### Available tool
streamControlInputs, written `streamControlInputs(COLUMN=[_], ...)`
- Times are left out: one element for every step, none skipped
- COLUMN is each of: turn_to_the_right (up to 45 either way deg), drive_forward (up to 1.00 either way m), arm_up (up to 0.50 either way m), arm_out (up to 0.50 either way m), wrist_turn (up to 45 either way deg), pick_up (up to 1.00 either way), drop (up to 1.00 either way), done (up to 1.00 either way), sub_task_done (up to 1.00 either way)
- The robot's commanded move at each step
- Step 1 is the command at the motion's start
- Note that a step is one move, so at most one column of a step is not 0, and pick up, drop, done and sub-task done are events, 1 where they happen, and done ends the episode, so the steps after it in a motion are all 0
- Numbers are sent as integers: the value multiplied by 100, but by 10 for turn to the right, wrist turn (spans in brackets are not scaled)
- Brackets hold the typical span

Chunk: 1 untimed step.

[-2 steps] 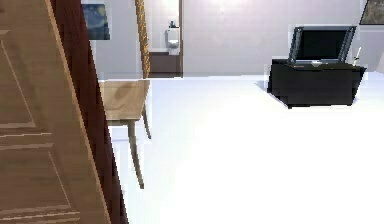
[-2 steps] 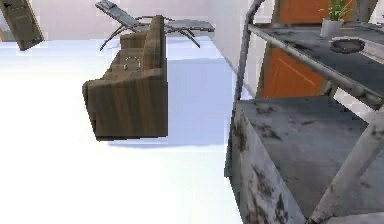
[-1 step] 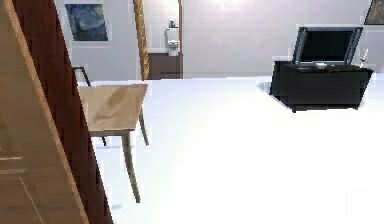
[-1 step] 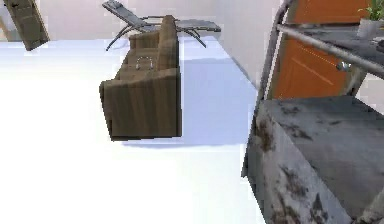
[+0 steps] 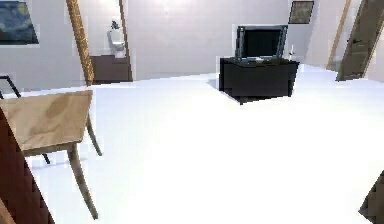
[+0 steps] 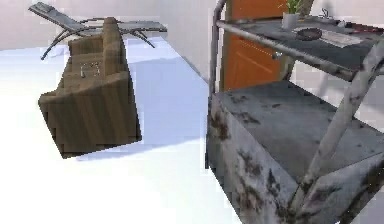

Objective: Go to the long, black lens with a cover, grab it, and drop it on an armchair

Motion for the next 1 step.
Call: streamControlInputs(turn_to_the_right=[0], drive_forward=[100], arm_up=[0], arm_out=[0], wrist_turn=[0], pick_up=[0], drop=[0], done=[0], sub_task_done=[0])
